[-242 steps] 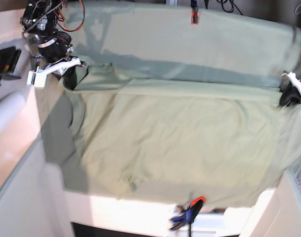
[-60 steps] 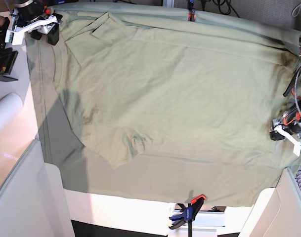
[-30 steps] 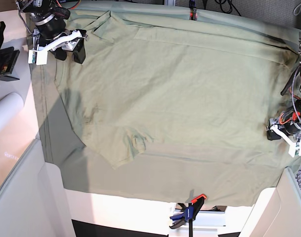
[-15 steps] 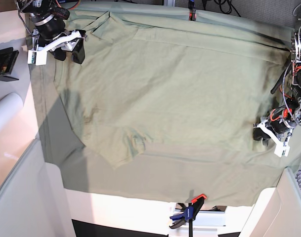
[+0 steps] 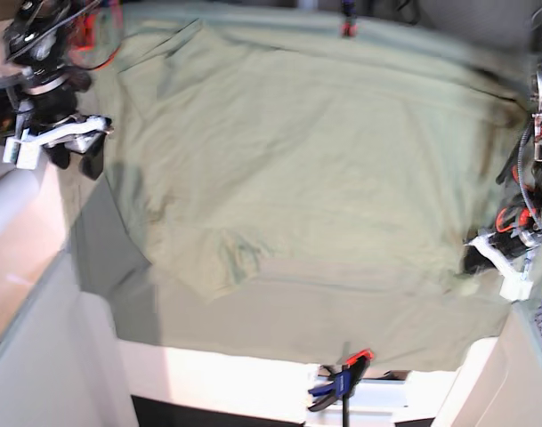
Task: Fold the T-shirt properly
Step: 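Pull the grasped edge with both grippers across the shirt body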
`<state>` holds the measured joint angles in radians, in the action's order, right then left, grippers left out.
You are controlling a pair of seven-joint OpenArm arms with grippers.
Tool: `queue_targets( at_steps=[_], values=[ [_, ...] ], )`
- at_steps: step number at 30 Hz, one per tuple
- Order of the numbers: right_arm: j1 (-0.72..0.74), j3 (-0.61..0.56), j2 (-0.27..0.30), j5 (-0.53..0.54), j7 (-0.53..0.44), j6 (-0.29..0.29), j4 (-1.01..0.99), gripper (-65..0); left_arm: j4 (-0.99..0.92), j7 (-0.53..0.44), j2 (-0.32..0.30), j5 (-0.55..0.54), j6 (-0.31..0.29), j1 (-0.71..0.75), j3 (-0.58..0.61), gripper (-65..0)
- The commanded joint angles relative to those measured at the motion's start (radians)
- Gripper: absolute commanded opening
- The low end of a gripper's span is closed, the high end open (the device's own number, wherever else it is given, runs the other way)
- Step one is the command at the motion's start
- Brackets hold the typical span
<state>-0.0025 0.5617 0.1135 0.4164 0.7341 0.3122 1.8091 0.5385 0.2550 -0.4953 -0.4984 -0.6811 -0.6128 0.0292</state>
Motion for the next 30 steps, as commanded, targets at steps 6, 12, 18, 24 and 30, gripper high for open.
queue_targets(
  at_steps=[6, 12, 18, 24, 30],
  values=[
    [0.296, -0.027, 0.063, -0.058, -0.08, -0.009, -0.36, -28.5, 0.016, -0.018, -0.025, -0.016, -0.017, -0.031, -0.003, -65.0],
    [0.537, -0.027, 0.143, -0.168, -0.154, -0.03, -0.736, -28.5, 0.016, -0.01, -0.043, -0.017, -0.017, -0.023, -0.003, -65.0],
    [0.612, -0.031, 0.168, -0.166, -0.163, 0.0, -0.981, -28.5, 0.016, -0.011, -0.057, -0.019, -0.017, -0.013, -0.003, -65.0],
    [0.596, -0.122, 0.123, -0.174, -0.216, 0.01, -1.079, -28.5, 0.016, -0.01, -0.054, -0.022, -0.017, -0.01, -0.003, -65.0],
    [0.595, -0.201, 0.07, -0.174, -0.23, 0.01, -1.05, -28.5, 0.016, -0.006, -0.053, -0.022, -0.017, 0.005, -0.003, -65.0]
  ],
)
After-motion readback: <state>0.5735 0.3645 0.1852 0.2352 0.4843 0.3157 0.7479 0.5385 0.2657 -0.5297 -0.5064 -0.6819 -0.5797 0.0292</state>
